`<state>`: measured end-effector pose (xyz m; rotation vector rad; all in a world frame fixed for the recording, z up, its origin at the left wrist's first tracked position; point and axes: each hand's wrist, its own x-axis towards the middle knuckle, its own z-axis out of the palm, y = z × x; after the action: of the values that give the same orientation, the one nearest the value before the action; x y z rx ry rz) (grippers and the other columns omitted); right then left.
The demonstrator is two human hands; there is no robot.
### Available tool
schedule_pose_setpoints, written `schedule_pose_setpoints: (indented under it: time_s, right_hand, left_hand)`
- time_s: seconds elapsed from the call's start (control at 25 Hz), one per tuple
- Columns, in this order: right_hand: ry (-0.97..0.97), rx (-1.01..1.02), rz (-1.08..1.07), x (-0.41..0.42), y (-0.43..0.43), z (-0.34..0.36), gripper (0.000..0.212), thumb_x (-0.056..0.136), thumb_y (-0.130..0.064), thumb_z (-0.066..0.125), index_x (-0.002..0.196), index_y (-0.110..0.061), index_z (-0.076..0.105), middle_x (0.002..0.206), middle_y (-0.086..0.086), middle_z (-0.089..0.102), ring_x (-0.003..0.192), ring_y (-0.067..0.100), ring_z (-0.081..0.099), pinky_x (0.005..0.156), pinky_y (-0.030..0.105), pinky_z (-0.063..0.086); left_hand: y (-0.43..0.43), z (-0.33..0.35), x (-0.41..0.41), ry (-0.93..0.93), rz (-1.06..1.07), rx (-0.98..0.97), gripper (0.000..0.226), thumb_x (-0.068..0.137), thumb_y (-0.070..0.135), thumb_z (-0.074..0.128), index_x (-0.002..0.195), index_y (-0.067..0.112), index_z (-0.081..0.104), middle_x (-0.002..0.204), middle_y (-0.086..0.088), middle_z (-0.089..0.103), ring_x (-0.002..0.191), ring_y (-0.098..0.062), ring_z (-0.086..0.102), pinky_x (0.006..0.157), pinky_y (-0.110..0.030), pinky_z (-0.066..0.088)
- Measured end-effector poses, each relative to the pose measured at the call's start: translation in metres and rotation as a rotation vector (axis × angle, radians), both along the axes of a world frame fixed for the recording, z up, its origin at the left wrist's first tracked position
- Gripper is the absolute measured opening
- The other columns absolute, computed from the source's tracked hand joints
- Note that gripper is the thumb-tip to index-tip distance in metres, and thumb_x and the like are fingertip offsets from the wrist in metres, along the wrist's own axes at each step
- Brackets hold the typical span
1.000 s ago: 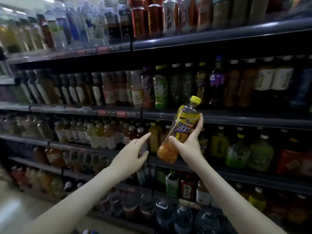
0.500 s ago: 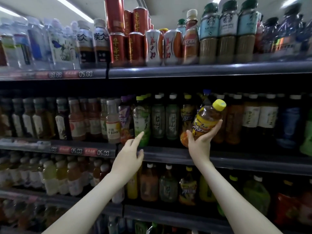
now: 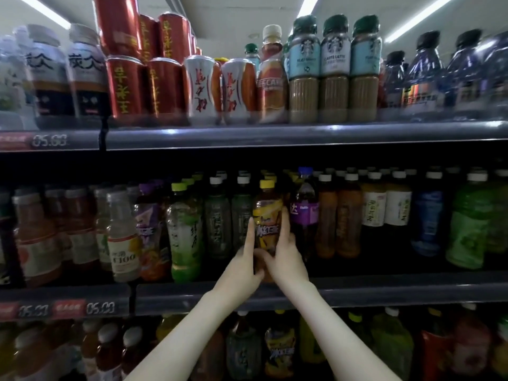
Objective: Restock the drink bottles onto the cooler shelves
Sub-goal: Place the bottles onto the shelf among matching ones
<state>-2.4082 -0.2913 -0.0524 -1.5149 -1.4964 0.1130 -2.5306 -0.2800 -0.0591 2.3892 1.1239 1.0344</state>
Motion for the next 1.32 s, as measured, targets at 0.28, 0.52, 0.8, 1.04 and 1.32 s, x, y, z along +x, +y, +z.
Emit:
schedule_pose_setpoints:
  time_s: [0.28, 0.52, 0.8, 1.04, 1.32]
  right_hand:
    - [-0.145, 0.352, -0.316, 0.027, -0.012, 0.002, 0.062, 0.086, -0.023, 0.069, 0.136, -0.014, 0.032, 0.124, 0.011, 0.045, 0.113, 0.022, 0.044, 0.091, 0.034, 0.048]
    - [0.272, -0.023, -0.106, 0.058, 0.001, 0.023, 0.091, 0.082, -0.018, 0.074, 0.149, -0.018, 0.012, 0.145, 0.010, 0.040, 0.132, 0.028, 0.042, 0.105, 0.040, 0.040]
    - [0.350, 0.217, -0.226, 0.045, -0.032, 0.008, 0.077, 0.080, -0.020, 0.076, 0.143, -0.017, 0.032, 0.130, -0.003, 0.053, 0.117, 0.008, 0.050, 0.091, 0.013, 0.044]
    - [0.399, 0.385, -0.291, 0.102, -0.112, 0.027, 0.058, 0.074, -0.020, 0.082, 0.122, -0.019, 0.050, 0.099, -0.013, 0.064, 0.085, -0.013, 0.060, 0.068, 0.001, 0.042]
    - [0.442, 0.494, -0.513, 0.271, -0.234, 0.006, 0.057, 0.070, -0.015, 0.084, 0.115, -0.019, 0.048, 0.098, -0.010, 0.067, 0.086, -0.005, 0.064, 0.073, 0.008, 0.044]
  left_hand:
    - [0.029, 0.004, 0.026, 0.039, -0.062, 0.057, 0.110, 0.092, 0.015, 0.056, 0.128, 0.052, -0.041, 0.126, -0.016, 0.052, 0.073, -0.017, 0.064, 0.067, -0.035, 0.057]
    - [0.029, 0.003, 0.032, 0.042, -0.050, 0.053, 0.107, 0.094, 0.012, 0.050, 0.123, 0.055, -0.043, 0.124, -0.018, 0.050, 0.073, -0.019, 0.061, 0.068, -0.037, 0.056]
    - [-0.001, -0.005, 0.039, -0.139, -0.011, 0.405, 0.093, 0.086, 0.010, 0.063, 0.149, 0.031, -0.002, 0.148, -0.021, 0.025, 0.134, -0.036, 0.030, 0.108, -0.041, 0.029]
    - [-0.057, 0.002, 0.126, -0.177, -0.363, 0.371, 0.082, 0.085, 0.009, 0.066, 0.150, 0.020, 0.017, 0.146, -0.005, 0.036, 0.136, -0.014, 0.031, 0.110, -0.027, 0.029]
    - [-0.150, -0.010, 0.276, -0.184, -0.642, 0.360, 0.065, 0.091, 0.018, 0.056, 0.148, 0.026, 0.026, 0.143, 0.004, 0.041, 0.131, -0.009, 0.040, 0.104, -0.027, 0.039]
